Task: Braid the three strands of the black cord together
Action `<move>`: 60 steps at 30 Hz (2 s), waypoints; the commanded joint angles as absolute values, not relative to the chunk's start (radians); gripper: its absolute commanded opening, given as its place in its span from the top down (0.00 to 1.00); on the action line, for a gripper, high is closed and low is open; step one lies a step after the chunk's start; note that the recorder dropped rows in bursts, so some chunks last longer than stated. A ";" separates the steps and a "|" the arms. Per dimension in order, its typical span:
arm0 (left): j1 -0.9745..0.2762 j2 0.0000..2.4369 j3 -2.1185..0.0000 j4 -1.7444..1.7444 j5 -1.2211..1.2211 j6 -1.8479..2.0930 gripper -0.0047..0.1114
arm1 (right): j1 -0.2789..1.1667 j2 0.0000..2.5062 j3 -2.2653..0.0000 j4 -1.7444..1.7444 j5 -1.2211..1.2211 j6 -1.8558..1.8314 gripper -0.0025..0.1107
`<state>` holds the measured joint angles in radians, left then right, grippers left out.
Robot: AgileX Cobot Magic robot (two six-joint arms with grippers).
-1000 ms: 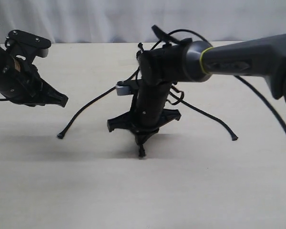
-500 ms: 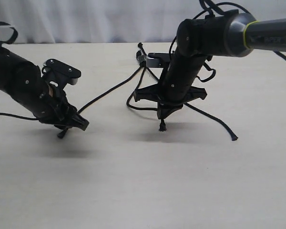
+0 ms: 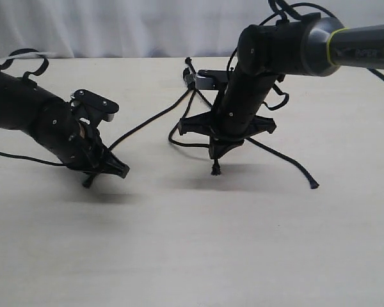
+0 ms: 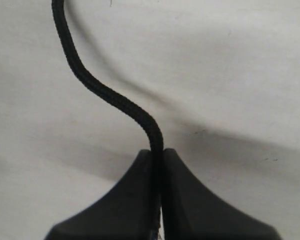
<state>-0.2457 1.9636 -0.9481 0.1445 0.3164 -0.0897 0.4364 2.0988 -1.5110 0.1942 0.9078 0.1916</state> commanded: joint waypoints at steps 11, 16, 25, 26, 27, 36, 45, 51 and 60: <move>-0.381 1.999 -0.931 -0.210 0.573 0.112 0.96 | 0.433 2.025 -1.512 0.348 0.819 0.168 0.94; -0.470 1.999 -0.931 -0.249 0.566 0.110 0.96 | 0.433 1.963 -1.512 0.376 0.850 0.132 0.94; -0.545 1.997 -0.931 -0.283 0.573 0.110 0.95 | 0.439 1.959 -1.493 0.555 0.862 0.012 0.94; -0.545 1.995 -0.931 -0.283 0.573 0.110 0.93 | 0.444 1.959 -1.493 0.555 0.850 0.012 0.94; -0.545 1.995 -0.931 -0.283 0.570 0.110 0.91 | 0.445 1.959 -1.493 0.555 0.841 0.012 0.94; -0.545 1.918 -0.931 -0.291 0.615 0.108 0.60 | 0.456 1.959 -1.489 0.570 0.740 0.045 0.94; -0.545 1.693 -0.931 -0.196 0.822 0.103 0.59 | 0.492 1.994 -1.489 0.621 0.700 0.045 0.85; -0.542 1.547 -0.931 0.106 0.869 -0.169 0.59 | 0.561 2.081 -1.489 0.633 0.656 0.048 0.64; -0.542 1.546 -0.931 0.144 0.813 -0.195 0.59 | 0.480 2.069 -1.489 0.482 0.730 0.150 0.57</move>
<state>-0.5386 1.5527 -0.9328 0.1370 0.8462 -0.1784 0.4900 2.0696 -1.4910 0.5518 0.7102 0.0943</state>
